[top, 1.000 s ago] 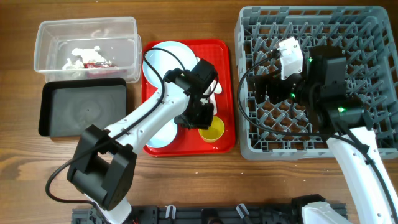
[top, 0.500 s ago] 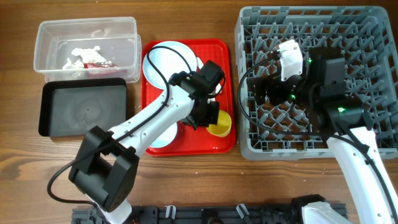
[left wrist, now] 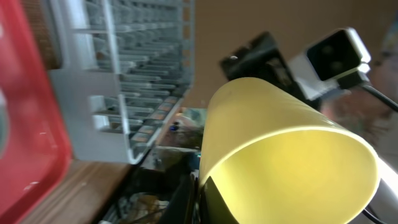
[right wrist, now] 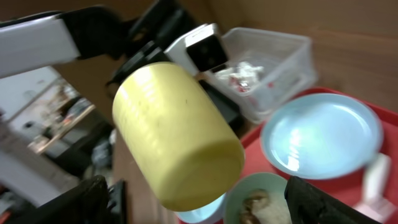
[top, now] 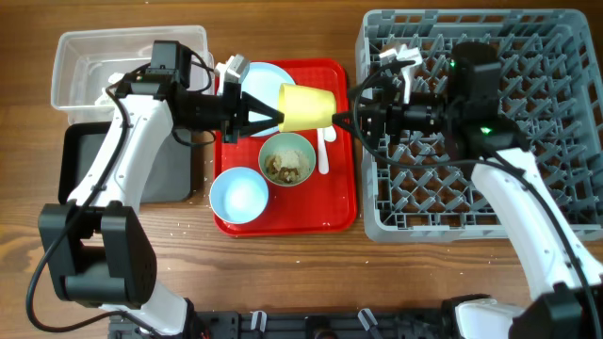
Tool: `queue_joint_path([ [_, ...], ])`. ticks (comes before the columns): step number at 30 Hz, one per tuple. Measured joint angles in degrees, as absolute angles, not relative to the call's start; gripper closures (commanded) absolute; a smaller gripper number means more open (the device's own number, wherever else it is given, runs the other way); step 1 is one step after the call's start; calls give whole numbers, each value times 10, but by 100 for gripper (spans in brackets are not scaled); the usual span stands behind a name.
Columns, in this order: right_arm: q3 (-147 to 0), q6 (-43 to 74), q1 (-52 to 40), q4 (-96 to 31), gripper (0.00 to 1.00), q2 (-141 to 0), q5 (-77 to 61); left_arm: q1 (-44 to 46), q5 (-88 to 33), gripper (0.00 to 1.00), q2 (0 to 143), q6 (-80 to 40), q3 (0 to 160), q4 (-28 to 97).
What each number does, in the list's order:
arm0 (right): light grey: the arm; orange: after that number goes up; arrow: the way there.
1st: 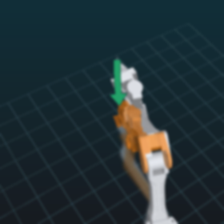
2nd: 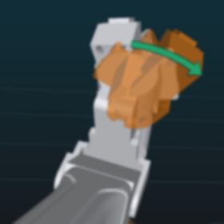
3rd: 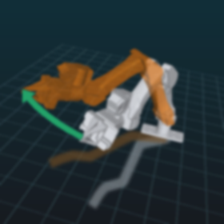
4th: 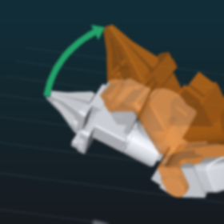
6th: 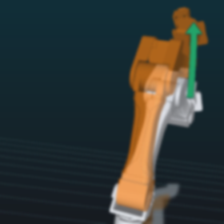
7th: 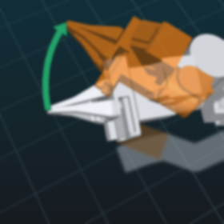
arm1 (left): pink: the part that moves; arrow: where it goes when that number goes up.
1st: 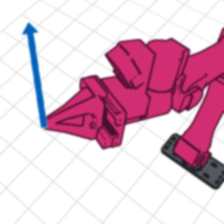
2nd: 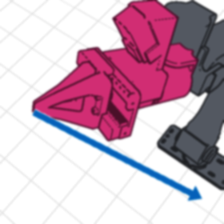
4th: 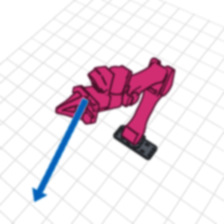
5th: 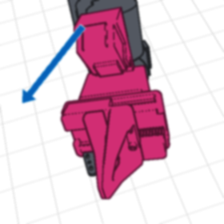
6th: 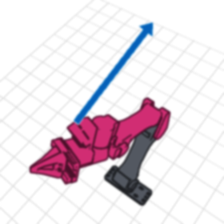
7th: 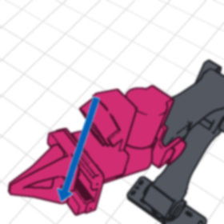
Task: Sort waste into correct bins and load items into the dishwasher rack
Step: 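Hand the yellow cup from the left gripper to the right gripper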
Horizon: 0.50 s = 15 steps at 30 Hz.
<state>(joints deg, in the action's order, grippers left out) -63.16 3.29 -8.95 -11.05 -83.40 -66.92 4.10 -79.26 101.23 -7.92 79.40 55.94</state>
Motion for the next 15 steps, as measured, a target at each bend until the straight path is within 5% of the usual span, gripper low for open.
queue_joint_path([
  [7,-632,120,-91,69,8,-891,-812,44,-841,96,1012,-75,795,560],
  [15,-632,152,-118,80,13,-891,-814,61,-841,96,1012,-75,795,561],
])
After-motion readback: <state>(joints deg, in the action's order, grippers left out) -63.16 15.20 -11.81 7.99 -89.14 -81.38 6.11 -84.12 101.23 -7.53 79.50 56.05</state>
